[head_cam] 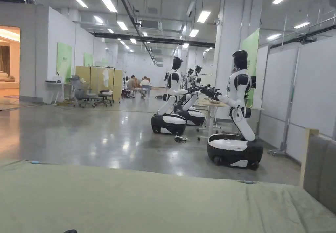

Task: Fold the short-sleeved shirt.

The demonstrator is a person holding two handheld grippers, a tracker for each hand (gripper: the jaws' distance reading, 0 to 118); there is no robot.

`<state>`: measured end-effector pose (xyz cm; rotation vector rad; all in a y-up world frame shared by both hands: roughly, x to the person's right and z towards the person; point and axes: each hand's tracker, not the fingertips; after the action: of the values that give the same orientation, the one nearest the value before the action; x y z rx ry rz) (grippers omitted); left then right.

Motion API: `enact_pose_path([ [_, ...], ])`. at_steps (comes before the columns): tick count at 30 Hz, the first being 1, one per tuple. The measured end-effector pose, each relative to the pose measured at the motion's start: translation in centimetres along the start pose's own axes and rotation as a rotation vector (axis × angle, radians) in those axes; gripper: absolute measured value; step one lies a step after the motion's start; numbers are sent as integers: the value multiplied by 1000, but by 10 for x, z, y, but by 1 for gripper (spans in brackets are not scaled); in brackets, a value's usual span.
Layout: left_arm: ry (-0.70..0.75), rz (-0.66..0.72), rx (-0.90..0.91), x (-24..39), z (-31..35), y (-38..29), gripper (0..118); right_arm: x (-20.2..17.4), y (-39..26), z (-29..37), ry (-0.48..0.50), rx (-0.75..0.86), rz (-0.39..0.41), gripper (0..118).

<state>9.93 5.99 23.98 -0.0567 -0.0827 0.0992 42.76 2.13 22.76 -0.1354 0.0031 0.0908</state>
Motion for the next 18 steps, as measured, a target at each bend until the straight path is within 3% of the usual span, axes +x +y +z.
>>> enact_pose_path([
  [8,-1,-74,4,9,1,5,3,-1,-4,0,4,-13,9,0],
  [12,-14,-45,-6,-25,2,-5,3,3,0,2,5,-5,14,0],
  [18,-18,-43,-11,-25,7,-6,3,8,1,5,9,-5,-6,0],
])
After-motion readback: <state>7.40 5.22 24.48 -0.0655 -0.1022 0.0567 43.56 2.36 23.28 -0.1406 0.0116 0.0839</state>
